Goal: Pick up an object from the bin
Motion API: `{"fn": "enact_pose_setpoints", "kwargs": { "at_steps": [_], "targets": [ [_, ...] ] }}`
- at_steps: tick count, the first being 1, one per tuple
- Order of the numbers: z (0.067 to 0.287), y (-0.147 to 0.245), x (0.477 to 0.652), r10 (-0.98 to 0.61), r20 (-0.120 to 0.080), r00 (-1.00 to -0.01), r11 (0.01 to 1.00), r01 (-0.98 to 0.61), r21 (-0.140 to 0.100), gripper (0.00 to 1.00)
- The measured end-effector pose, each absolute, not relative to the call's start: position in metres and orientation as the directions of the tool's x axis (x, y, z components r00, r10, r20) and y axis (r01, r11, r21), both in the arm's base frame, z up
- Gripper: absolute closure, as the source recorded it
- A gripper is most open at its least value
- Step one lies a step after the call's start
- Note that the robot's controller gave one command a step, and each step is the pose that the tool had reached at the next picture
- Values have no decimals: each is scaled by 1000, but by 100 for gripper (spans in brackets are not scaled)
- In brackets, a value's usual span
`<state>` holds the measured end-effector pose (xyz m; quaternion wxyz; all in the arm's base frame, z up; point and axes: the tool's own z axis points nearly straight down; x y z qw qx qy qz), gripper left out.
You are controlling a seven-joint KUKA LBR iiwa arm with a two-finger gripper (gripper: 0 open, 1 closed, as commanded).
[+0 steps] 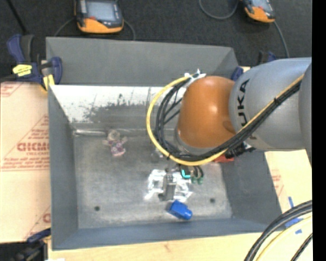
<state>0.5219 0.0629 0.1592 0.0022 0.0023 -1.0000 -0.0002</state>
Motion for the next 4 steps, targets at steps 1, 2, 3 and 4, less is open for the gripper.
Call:
{"fn": "enact_pose_setpoints", "kwargs": {
  "at_steps": [1,2,3,4],
  "targets": [
    [66,39,541,75,2,-997,997,75,0,0],
    [67,39,542,76,-1,-997,997,76,1,0],
    [68,39,543,77,-4,-997,997,77,2,0],
    [68,39,544,79,-5,-997,997,79,3,0]
  ]
}}
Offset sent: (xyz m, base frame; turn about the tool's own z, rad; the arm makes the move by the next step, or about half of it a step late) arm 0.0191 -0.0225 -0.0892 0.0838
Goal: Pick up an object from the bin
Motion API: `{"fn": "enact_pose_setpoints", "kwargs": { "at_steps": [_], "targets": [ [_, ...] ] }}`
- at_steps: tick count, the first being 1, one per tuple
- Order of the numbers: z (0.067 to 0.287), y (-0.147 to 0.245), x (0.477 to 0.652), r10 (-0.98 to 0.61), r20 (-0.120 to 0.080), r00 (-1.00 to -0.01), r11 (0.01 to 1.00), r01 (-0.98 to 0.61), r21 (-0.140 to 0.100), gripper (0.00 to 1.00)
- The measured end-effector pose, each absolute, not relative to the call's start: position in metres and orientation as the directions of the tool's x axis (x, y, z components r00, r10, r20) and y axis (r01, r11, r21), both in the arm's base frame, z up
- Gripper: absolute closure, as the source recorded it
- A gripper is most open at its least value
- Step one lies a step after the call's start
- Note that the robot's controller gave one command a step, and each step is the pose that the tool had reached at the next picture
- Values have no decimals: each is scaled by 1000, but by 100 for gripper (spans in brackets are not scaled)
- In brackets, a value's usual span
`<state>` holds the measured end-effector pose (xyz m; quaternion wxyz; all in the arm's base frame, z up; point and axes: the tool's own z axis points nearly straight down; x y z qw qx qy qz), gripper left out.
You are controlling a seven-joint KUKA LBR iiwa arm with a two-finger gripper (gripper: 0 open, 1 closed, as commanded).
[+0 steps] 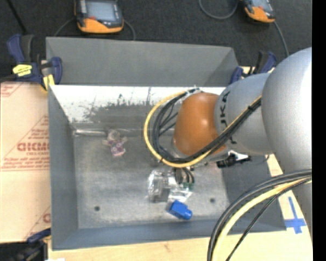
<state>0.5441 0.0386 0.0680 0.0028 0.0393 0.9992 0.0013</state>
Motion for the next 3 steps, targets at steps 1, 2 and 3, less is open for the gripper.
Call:
{"fn": "enact_pose_setpoints", "kwargs": {
  "at_steps": [1,2,3],
  "targets": [
    [68,39,545,81,-7,-997,997,81,4,0],
    [69,38,545,82,-9,-997,997,82,4,100],
    [161,37,548,84,-8,-996,997,84,2,100]
  ]
}}
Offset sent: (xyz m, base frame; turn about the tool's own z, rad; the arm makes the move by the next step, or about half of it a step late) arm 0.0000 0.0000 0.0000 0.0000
